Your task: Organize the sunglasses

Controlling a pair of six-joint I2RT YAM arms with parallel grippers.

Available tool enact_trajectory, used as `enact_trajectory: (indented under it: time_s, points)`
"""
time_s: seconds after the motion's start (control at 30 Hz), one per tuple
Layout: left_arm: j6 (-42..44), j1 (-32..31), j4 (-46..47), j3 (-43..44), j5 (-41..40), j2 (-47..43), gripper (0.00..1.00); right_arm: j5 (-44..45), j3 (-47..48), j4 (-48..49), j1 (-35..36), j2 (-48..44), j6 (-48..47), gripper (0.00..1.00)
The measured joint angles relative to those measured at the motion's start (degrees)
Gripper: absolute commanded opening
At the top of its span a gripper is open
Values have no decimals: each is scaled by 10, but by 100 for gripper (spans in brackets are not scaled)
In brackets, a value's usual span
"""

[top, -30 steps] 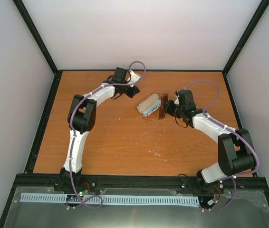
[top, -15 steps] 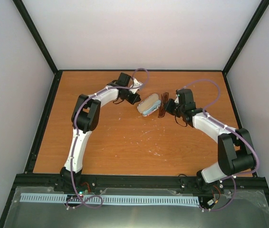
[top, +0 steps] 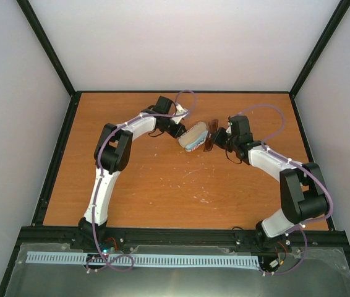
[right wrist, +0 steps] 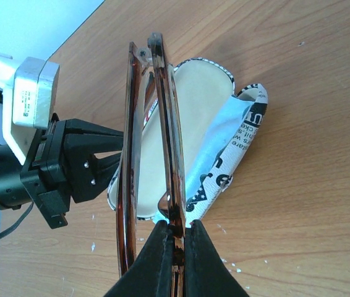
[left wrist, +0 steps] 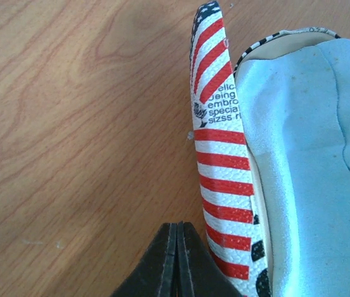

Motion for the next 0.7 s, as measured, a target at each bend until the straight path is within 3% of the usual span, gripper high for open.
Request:
enact_trajectory:
  time_s: [0.7]
  points:
    - [-23, -15, 5, -50, 31, -51, 6, -40, -9, 81, 0, 70, 40, 3]
